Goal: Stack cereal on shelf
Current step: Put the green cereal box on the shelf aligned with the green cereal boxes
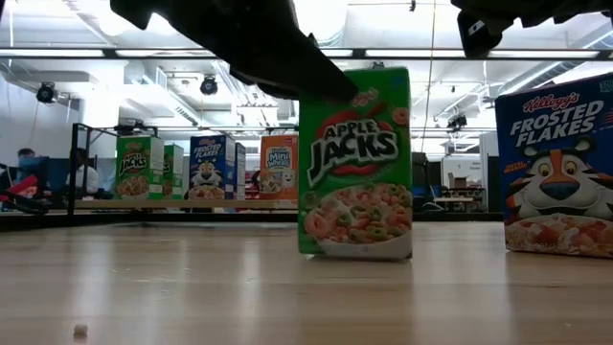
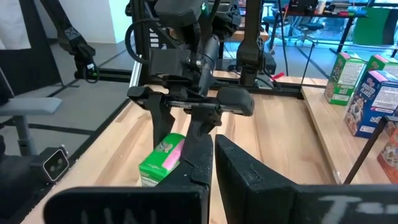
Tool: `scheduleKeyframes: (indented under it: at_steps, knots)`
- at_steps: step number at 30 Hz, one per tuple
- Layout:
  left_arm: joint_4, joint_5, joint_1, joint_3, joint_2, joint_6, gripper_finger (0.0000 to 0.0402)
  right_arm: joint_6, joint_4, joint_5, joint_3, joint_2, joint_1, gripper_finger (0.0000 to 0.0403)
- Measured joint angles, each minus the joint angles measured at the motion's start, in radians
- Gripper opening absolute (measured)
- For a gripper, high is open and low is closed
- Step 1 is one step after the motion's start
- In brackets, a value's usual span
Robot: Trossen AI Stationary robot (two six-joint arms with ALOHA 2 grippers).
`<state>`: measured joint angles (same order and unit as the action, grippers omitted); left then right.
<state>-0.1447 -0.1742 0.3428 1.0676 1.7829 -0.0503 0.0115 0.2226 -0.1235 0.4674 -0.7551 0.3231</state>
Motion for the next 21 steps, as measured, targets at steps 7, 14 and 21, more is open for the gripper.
scheduleKeyframes:
  at_steps: [7,14,21]
  knots:
    - [0.143,0.039,-0.001,0.000,-0.091,-0.077,0.0169,0.007,0.000,0.000,0.000,0.000,0.000,0.0009]
    - [0.340,0.033,-0.001,-0.001,-0.257,-0.120,0.0169,0.017,0.001,-0.024,-0.001,-0.012,0.000,0.0009]
    - [0.675,-0.148,0.000,-0.002,-0.446,-0.061,0.0169,0.040,0.008,-0.071,-0.001,-0.070,0.000,0.0009]
